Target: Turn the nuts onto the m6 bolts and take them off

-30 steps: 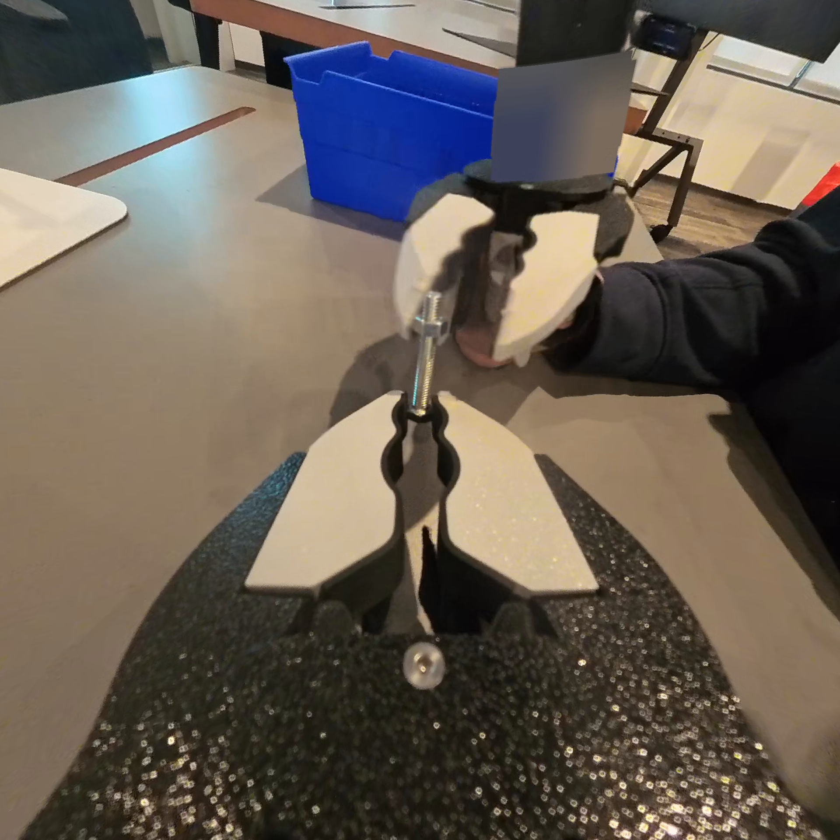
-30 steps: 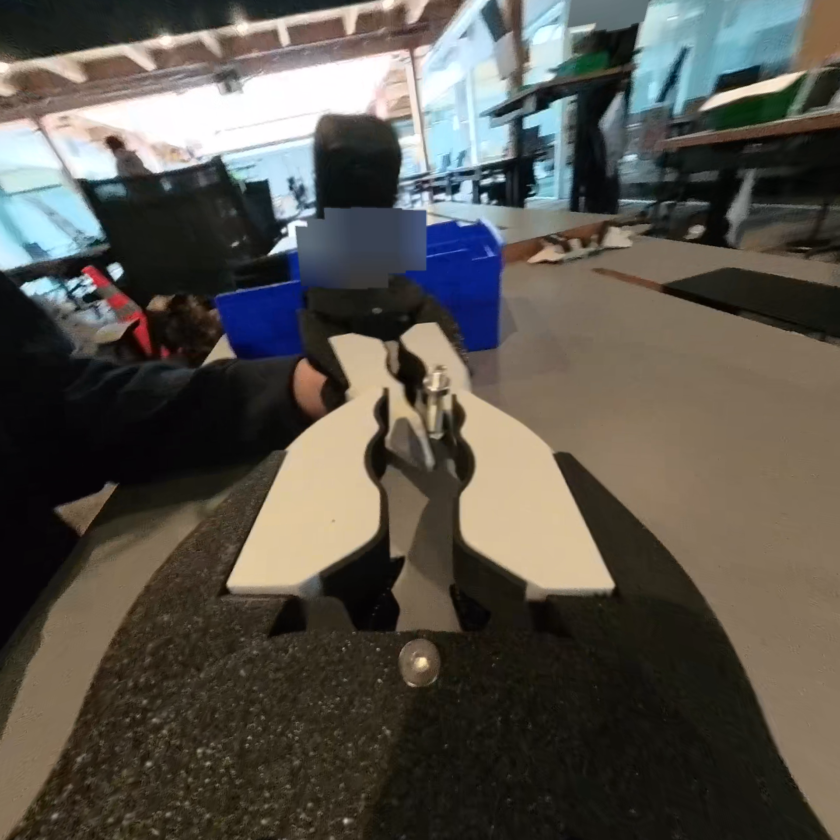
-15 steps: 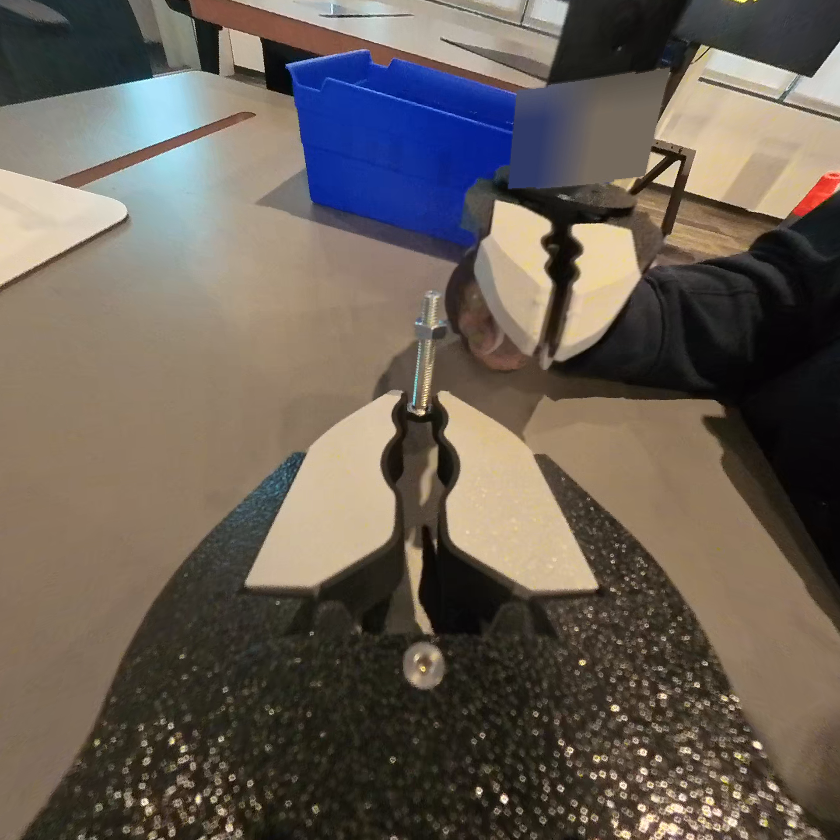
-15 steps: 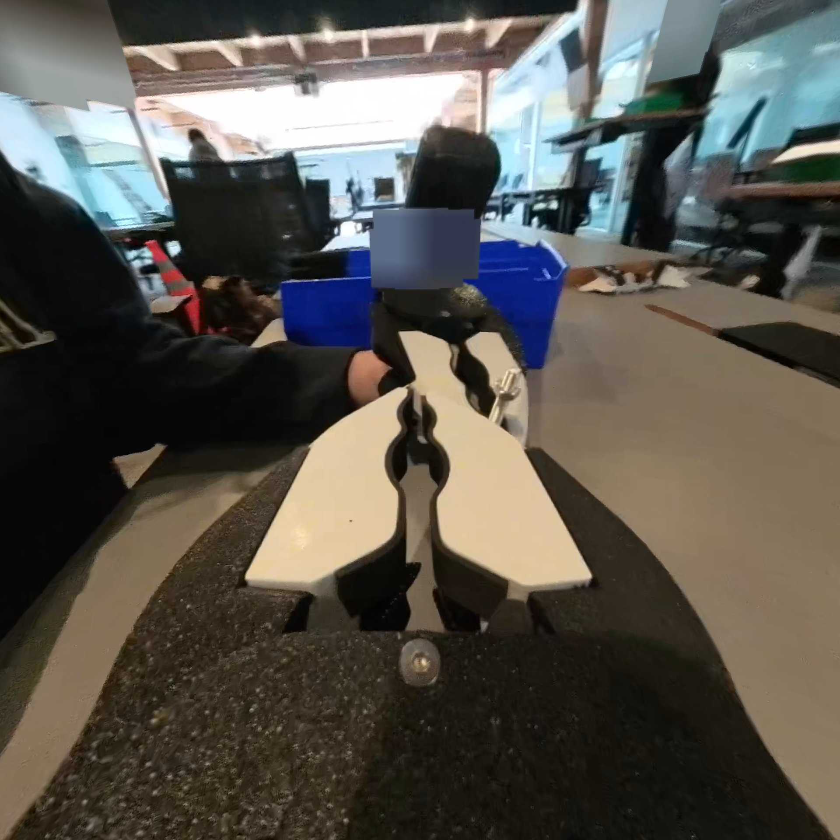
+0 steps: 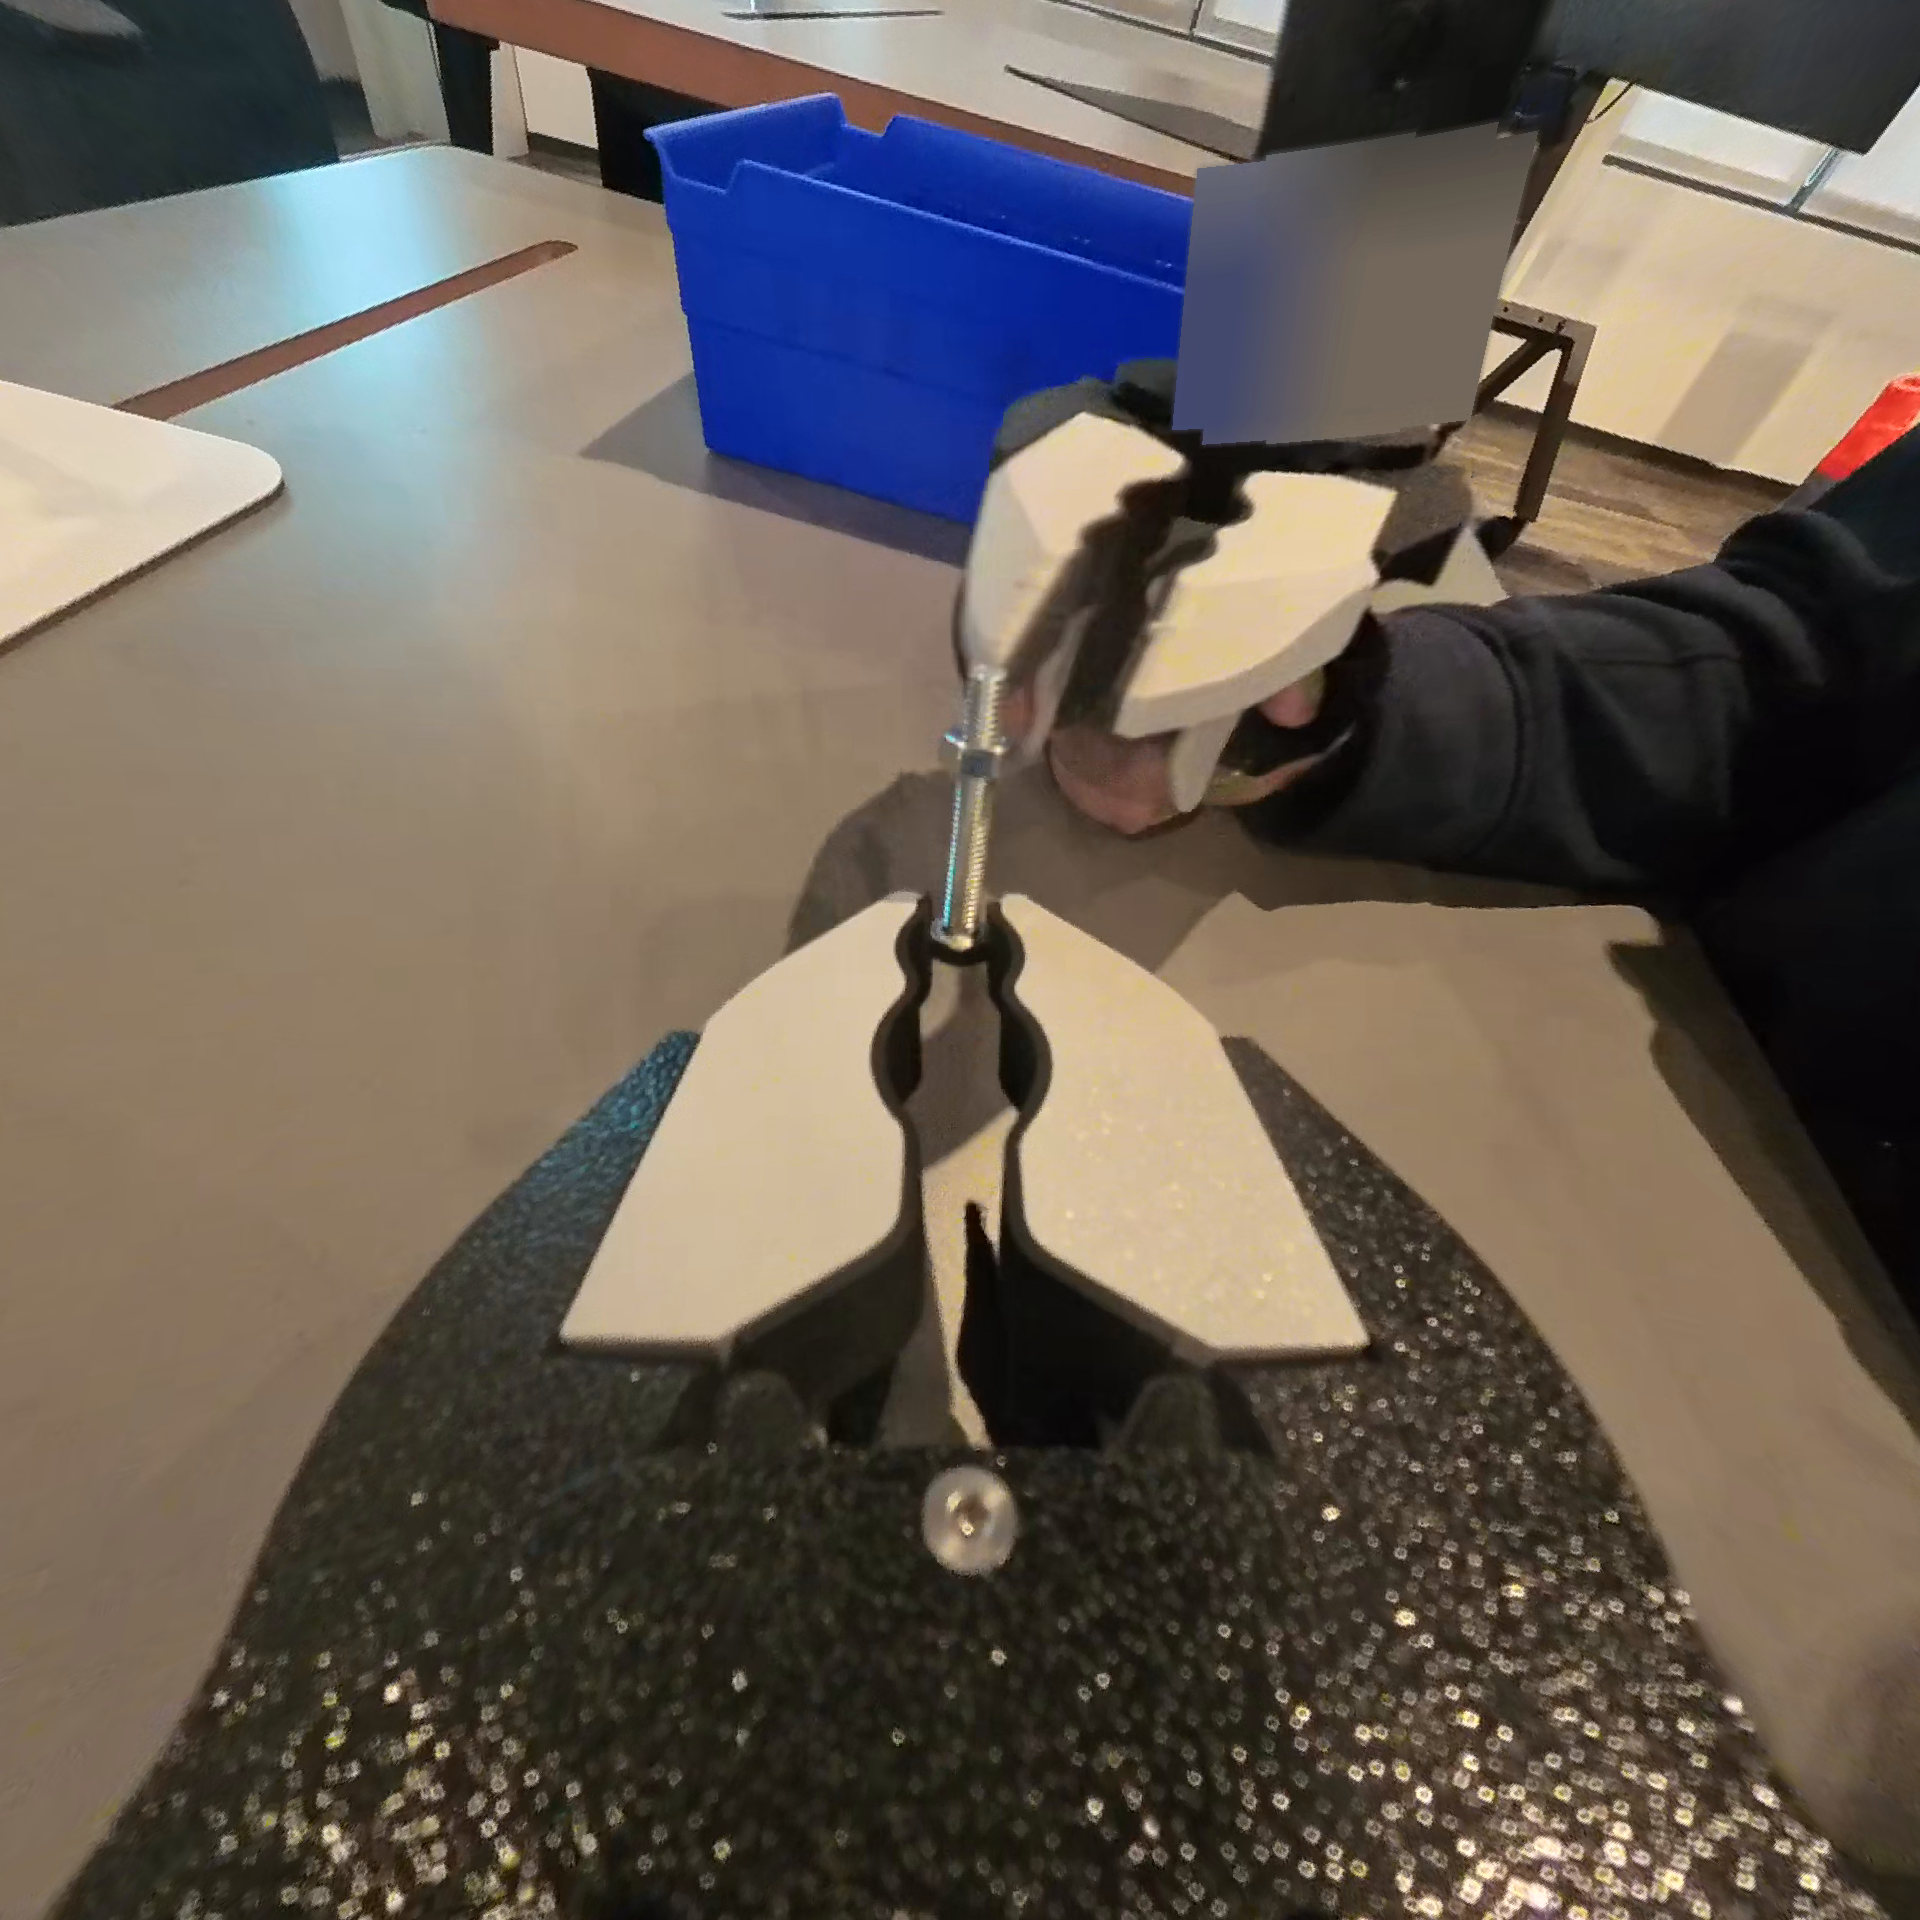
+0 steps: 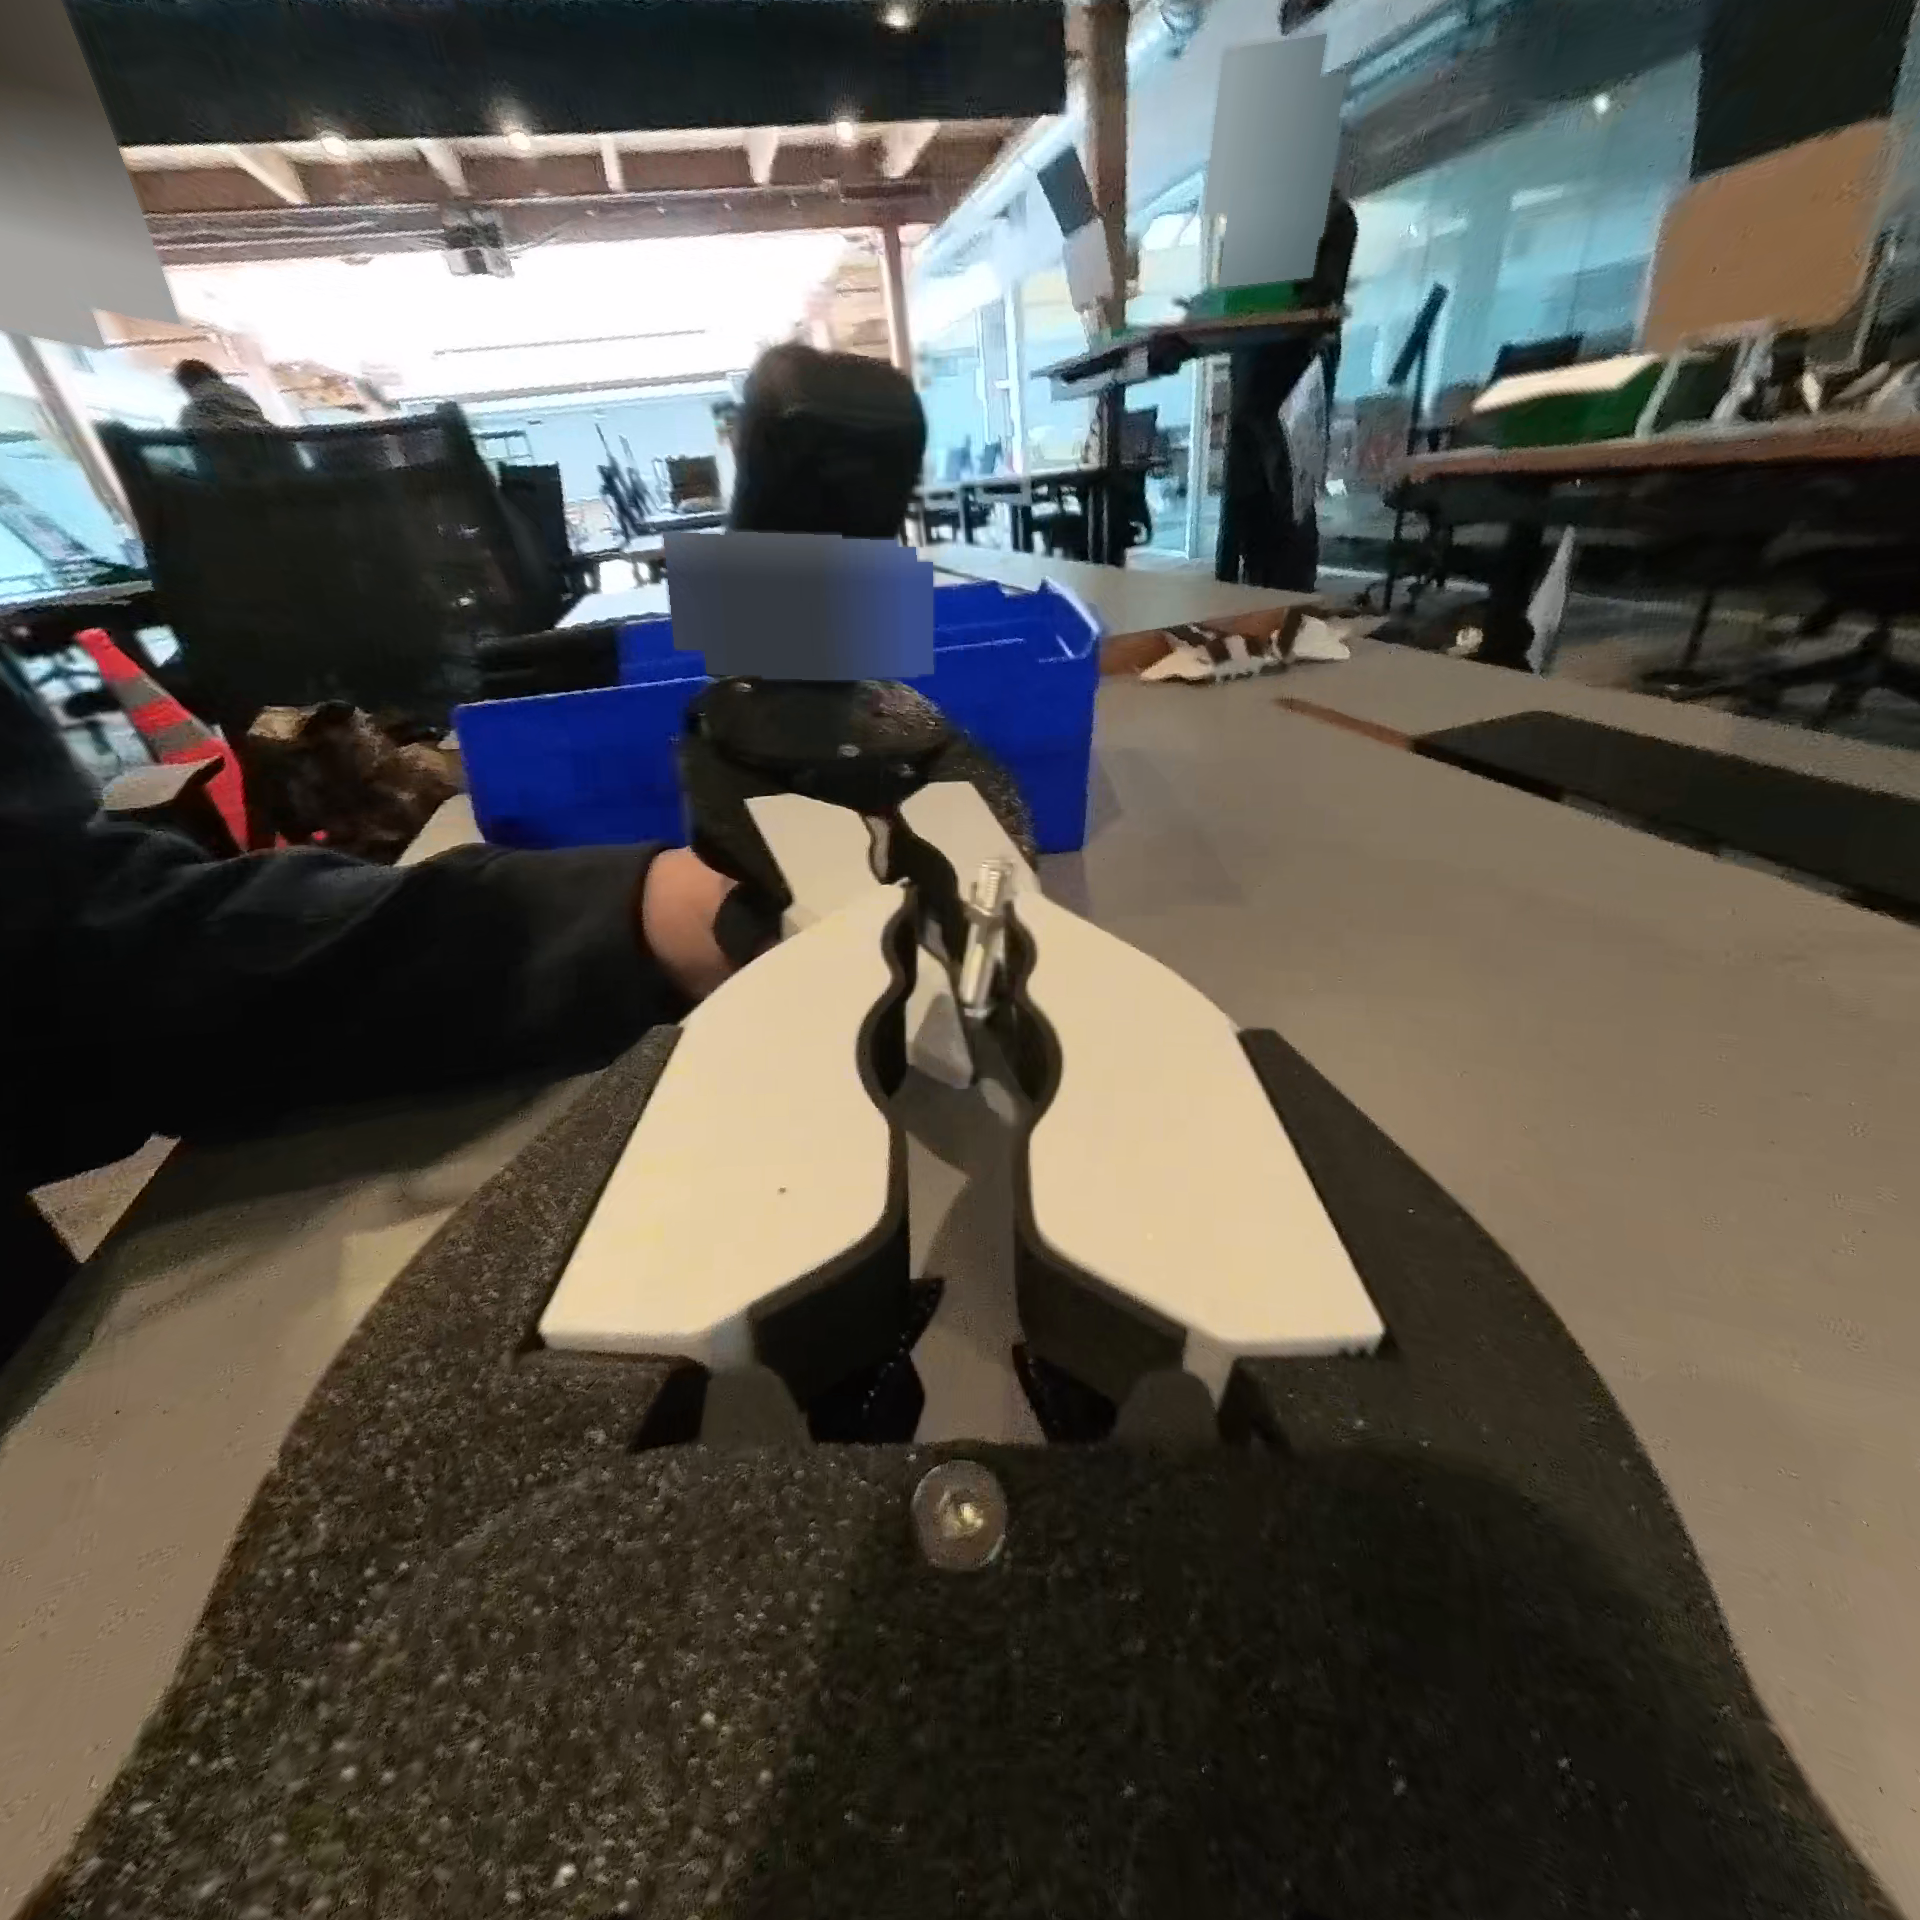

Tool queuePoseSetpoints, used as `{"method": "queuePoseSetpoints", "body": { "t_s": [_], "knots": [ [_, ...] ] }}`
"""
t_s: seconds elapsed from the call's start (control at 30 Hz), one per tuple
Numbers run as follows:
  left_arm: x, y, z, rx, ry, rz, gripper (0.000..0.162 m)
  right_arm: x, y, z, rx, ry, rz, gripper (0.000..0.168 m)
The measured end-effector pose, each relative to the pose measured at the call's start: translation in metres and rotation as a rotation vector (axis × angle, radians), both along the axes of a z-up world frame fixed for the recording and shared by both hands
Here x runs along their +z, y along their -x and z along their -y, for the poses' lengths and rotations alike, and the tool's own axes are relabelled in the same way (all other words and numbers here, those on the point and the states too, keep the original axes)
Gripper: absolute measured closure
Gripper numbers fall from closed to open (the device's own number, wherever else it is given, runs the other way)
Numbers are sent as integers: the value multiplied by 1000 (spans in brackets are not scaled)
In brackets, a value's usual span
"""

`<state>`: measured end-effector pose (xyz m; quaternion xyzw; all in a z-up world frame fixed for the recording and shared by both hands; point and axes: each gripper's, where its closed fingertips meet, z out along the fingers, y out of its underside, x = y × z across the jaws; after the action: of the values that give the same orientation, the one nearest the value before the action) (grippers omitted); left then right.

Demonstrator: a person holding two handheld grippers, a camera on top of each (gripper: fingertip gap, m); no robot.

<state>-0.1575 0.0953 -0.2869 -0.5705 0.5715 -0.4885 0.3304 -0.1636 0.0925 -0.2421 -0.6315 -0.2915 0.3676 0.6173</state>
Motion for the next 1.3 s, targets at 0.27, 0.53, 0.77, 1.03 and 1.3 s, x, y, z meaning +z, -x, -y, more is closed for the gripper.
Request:
{"method": "queuePoseSetpoints", "body": {
  "t_s": [0.27,0.53,0.77,1.03,1.3],
  "knots": [
    [1,0,0,-1,4,5,153,0,13,18,119,-52,38,165],
    [0,0,1,-3,1,0,153,-8,6,-7,18,48,45,150],
    [0,0,1,-6,4,1,152,4,0,1,8,-16,-25,159],
    [2,0,0,-1,10,10,153,-1,16,17,150,-30,32,166],
    [1,0,1,-6,6,4,152,-6,2,-12,-12,75,4,155]
  ]
}}
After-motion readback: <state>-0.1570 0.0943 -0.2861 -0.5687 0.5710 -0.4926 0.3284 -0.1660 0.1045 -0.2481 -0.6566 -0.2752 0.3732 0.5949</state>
